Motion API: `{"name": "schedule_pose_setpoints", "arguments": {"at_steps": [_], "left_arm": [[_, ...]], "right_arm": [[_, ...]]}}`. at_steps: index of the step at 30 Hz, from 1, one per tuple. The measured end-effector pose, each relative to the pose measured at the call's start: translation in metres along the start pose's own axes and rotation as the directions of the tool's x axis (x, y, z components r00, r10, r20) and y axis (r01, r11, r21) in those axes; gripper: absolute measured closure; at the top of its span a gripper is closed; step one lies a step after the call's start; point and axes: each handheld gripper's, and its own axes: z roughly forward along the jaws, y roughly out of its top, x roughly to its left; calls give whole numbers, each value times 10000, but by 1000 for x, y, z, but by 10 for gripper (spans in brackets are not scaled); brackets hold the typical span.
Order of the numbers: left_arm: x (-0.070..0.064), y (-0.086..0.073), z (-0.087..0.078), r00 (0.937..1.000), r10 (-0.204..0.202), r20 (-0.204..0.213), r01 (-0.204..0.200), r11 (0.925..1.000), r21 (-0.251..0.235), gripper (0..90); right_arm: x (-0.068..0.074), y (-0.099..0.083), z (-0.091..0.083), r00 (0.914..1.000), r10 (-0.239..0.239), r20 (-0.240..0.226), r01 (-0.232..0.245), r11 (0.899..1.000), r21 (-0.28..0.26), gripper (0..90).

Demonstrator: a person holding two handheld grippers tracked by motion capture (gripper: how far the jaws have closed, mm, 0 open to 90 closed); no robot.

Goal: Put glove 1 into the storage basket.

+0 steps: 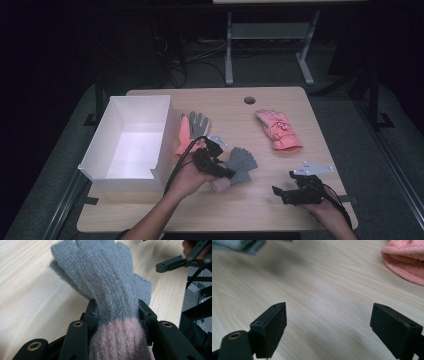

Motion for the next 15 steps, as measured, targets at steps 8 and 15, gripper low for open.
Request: {"name": "schedule_pose_setpoints", "arguments": {"at_steps": [8,15], "left_arm": [[2,14,-36,9995,-74,-317,65,9995,-303,605],[2,24,-63,9980,-68,-622,42,9991,-419,605]], "right_arm": [[0,0,0,10000,82,28,-82,9999,-135,94],[0,0,1,10000,64,-8,-64,9999,-134,45]]}}
